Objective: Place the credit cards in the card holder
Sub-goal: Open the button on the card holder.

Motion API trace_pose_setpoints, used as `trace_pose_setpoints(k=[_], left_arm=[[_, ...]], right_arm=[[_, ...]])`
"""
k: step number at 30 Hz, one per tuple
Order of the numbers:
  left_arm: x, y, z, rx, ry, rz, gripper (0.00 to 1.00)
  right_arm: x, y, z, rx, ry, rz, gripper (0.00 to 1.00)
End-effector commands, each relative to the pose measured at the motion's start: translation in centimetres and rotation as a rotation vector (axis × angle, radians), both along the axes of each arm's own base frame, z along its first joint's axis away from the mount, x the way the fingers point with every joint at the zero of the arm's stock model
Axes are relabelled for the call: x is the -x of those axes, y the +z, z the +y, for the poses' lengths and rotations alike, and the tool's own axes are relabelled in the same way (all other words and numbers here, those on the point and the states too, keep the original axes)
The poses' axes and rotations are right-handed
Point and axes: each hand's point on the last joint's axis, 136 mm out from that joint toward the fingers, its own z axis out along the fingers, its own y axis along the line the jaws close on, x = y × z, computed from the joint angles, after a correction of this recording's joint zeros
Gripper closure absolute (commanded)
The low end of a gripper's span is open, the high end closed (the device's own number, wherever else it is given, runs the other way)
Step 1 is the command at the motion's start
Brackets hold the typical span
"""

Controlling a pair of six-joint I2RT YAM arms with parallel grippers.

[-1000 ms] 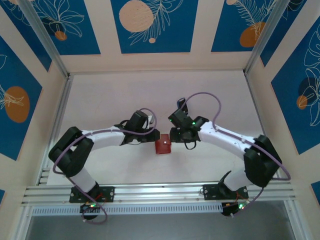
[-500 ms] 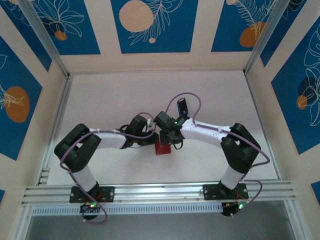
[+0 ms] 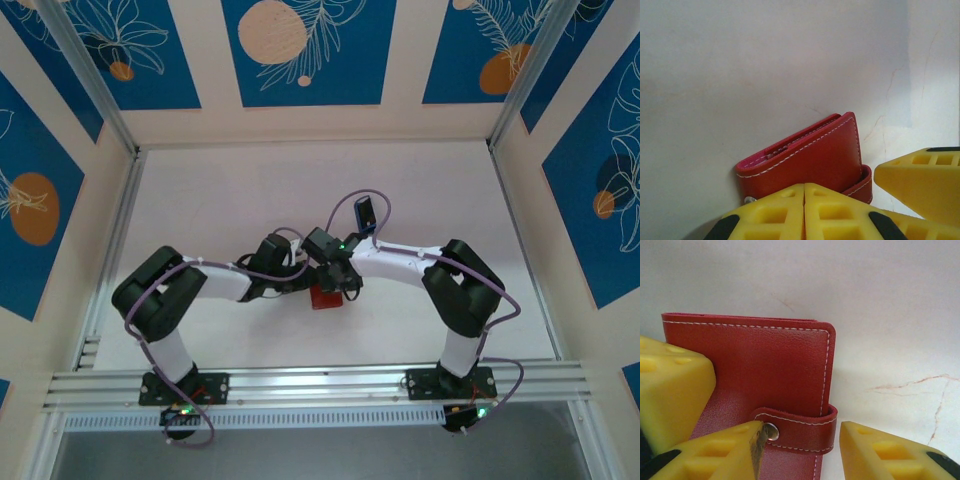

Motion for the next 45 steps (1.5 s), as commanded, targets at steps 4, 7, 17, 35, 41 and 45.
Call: trace_pose_setpoints(k=[4, 7, 17, 35, 41, 45], left_arm=[[1.7, -3.5, 1.6, -0.076, 0.009, 0.080, 0.92], [1.7, -3.6, 1.5, -0.072, 0.010, 0.080, 0.92], [2.0, -3.8, 1.4, -0.057, 0.005, 0.089, 0.93], [2.7, -4.7, 2.2, -0.058, 0.033, 0.110, 0.95], [2.9, -4.7, 2.1, -0.031, 0.037, 0.113, 0.95], [3.0, -4.8, 2.2, -0.025, 0.041, 0.113, 0.95]], right_arm=[[-0.2, 1.4, 2.6, -0.122, 0.029, -0.028, 0.54], [-0.2, 1.4, 2.7, -0.124, 0.033, -0.019, 0.53], [0.4, 0.4, 3.7, -0.189, 0.039, 0.031, 0.49], [0.4, 0.4, 4.4, -0.316, 0.034, 0.059, 0.42], [0.2, -1.3, 3.3, -0.247, 0.010, 0.057, 0.41], [0.0, -1.7, 2.0, -0.097, -0.001, -0.032, 0.41]])
